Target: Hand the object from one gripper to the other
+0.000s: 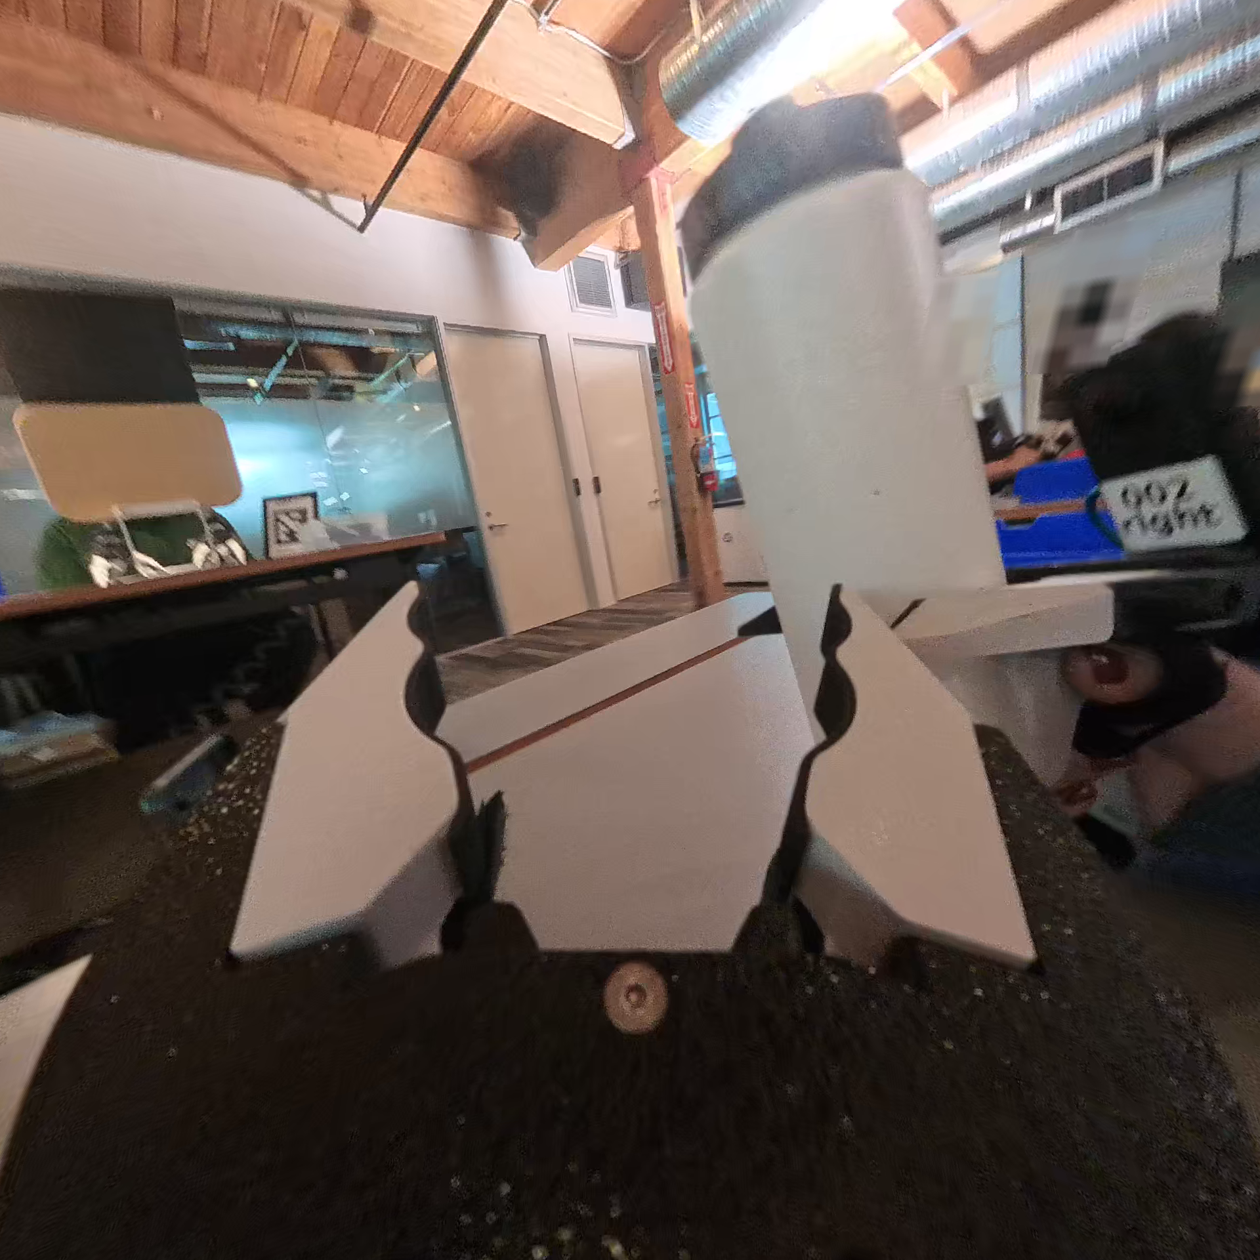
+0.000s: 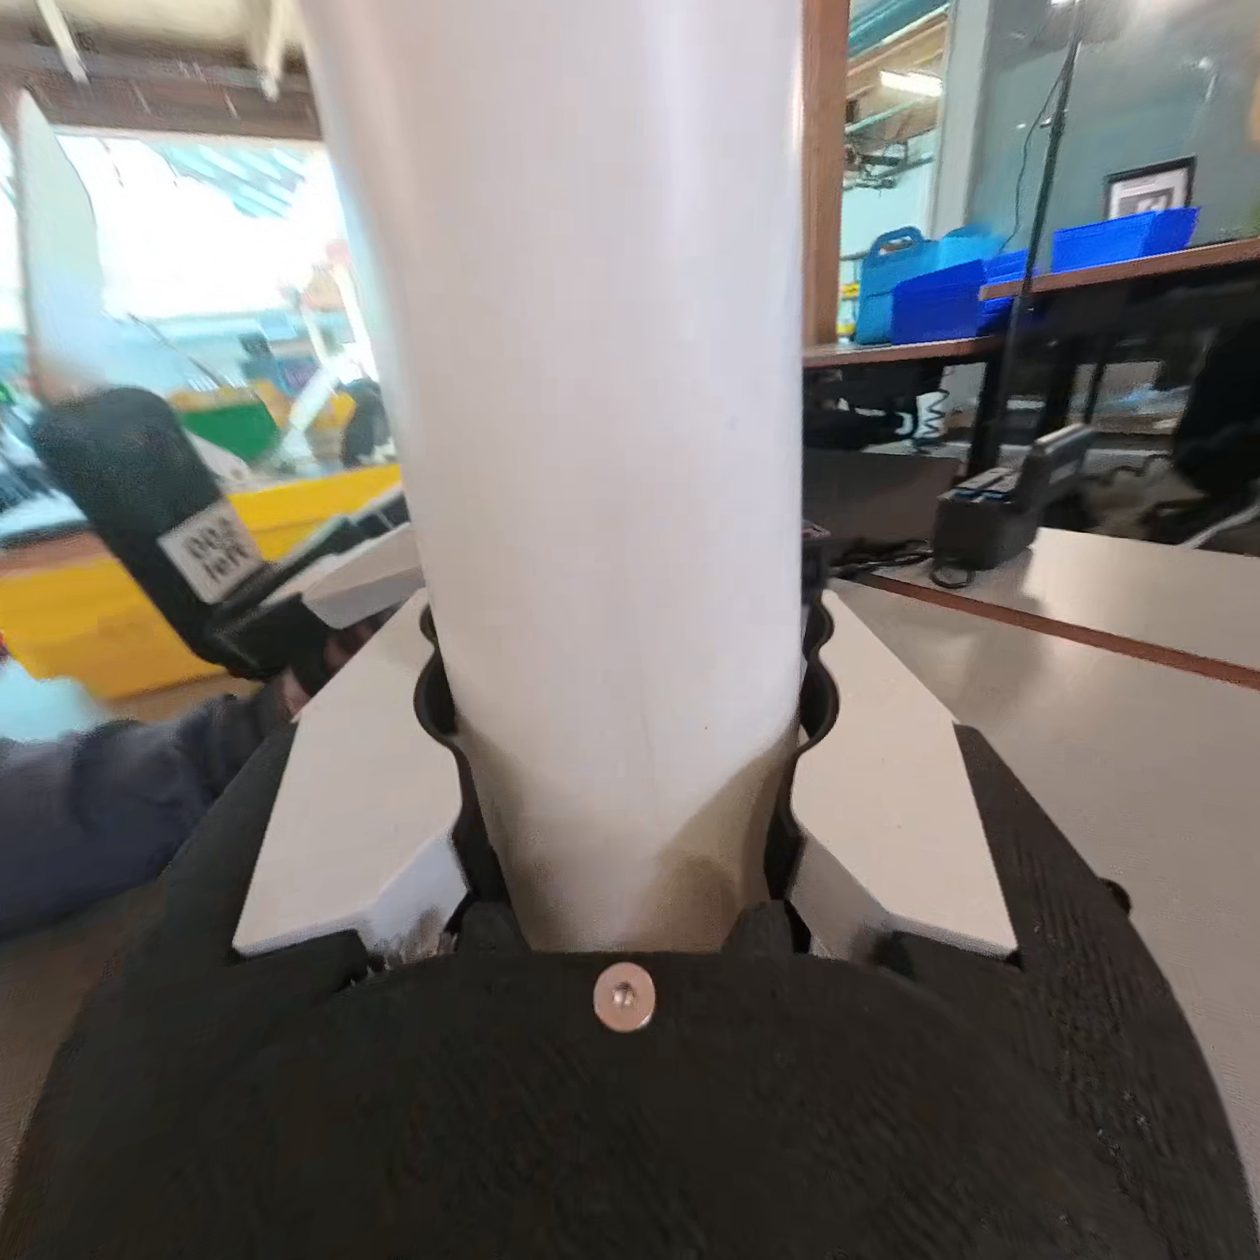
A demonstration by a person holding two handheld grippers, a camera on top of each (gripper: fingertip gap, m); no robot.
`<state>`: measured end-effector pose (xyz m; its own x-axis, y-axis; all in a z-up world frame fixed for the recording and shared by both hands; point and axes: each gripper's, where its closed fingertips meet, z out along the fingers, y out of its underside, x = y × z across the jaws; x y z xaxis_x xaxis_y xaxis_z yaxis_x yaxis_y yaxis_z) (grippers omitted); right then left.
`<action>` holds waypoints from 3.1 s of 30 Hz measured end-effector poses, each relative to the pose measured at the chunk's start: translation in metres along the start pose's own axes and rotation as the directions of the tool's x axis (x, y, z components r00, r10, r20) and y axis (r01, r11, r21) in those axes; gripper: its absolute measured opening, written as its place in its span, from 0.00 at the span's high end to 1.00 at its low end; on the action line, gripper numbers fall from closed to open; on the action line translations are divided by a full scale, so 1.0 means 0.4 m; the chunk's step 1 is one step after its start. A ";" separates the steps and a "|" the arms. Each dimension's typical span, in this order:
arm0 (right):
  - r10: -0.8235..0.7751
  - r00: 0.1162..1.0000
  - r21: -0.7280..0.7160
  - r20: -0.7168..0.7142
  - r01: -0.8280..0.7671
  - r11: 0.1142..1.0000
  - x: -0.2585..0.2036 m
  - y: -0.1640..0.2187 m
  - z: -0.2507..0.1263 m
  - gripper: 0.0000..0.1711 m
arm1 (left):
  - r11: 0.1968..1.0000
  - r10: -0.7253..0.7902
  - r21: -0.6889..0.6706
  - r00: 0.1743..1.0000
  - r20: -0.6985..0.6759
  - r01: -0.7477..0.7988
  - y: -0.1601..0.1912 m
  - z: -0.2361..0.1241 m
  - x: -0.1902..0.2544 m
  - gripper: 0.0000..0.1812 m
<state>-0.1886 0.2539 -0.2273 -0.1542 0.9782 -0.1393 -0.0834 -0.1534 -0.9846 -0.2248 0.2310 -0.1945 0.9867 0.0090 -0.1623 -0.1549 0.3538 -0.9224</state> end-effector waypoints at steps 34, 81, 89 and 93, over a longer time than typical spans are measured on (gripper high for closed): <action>0.117 0.948 0.032 0.295 -0.133 0.991 -0.072 -0.124 -0.024 0.32 | 0.944 0.236 -0.112 0.873 -0.427 -0.310 -0.166 0.041 0.094 0.52; 0.114 0.946 0.265 0.302 -0.198 0.944 -0.064 -0.402 -0.044 0.50 | 0.721 0.547 -0.349 0.801 -0.244 -0.599 -0.076 0.076 -0.024 0.47; 0.220 0.960 0.289 0.172 -0.263 0.921 0.003 -0.413 -0.047 0.49 | 0.824 0.424 -0.271 0.859 -0.285 -0.497 -0.130 0.064 0.010 0.48; 0.123 0.991 0.293 0.056 -0.134 0.947 0.019 -0.421 -0.062 0.46 | 0.861 0.380 -0.236 0.877 -0.294 -0.451 -0.149 0.068 0.024 0.48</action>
<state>-0.1513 0.2905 -0.0649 -0.2178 0.9424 -0.2537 -0.3469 -0.3177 -0.8825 -0.2047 0.2355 -0.1316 0.7922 -0.1330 -0.5956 -0.5904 0.0801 -0.8031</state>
